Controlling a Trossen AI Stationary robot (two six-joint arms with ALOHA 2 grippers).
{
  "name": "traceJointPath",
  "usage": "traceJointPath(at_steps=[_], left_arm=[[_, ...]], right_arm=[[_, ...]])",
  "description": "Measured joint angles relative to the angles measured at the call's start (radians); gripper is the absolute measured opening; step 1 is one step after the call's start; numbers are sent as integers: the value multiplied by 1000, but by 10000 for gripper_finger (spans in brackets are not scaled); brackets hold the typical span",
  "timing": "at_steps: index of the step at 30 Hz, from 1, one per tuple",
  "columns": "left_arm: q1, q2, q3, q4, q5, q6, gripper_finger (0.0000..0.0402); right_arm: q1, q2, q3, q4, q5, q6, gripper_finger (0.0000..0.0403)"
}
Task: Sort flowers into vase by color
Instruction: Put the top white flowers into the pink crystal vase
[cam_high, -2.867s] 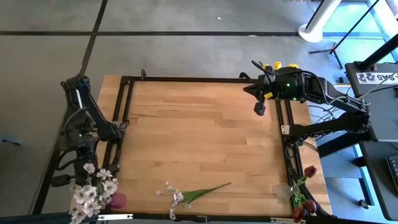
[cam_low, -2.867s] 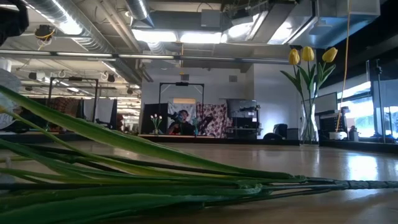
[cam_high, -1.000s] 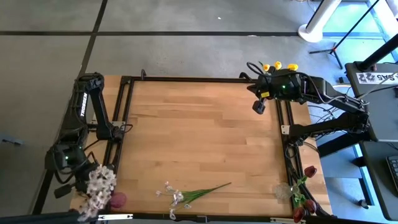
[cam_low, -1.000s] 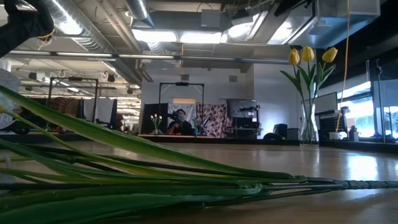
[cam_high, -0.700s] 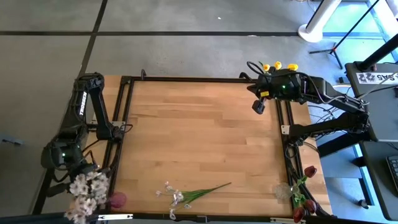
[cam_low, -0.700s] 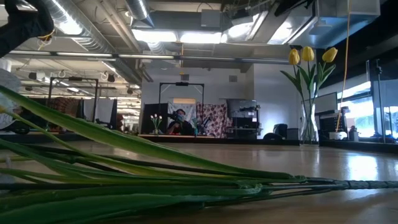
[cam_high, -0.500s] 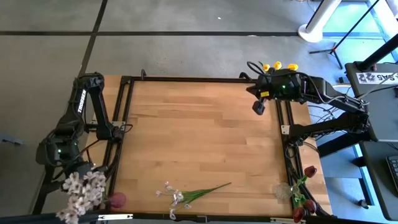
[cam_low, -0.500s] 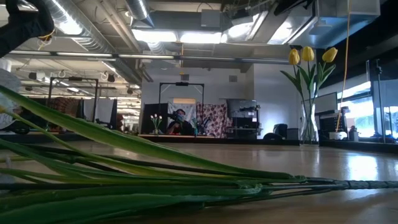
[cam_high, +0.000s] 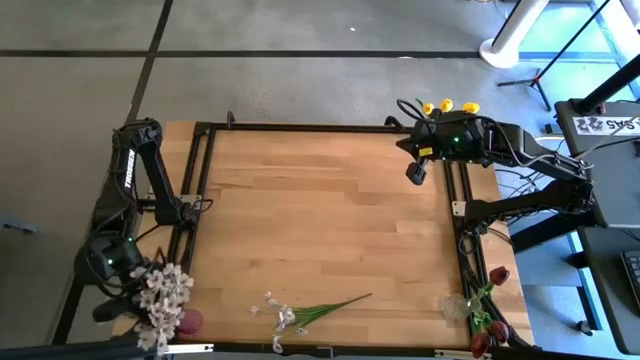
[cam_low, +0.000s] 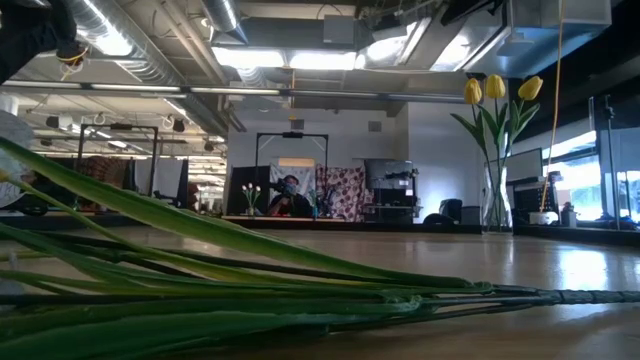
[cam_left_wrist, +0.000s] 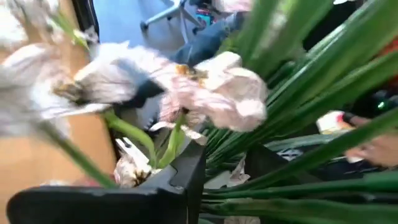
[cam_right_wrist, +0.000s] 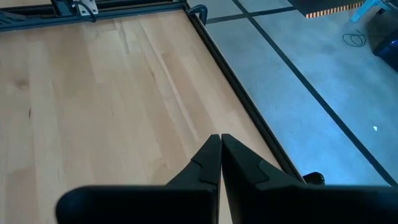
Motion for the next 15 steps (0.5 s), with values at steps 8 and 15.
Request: traceJointPath(at_steps=[8,15], left_arm=[[5,-17,0,59,64,-191,108],[5,-20,0,59,78,-272,108]], right_arm=[[0,0,0,0,0,0,14],[0,0,0,0,0,-24,14]])
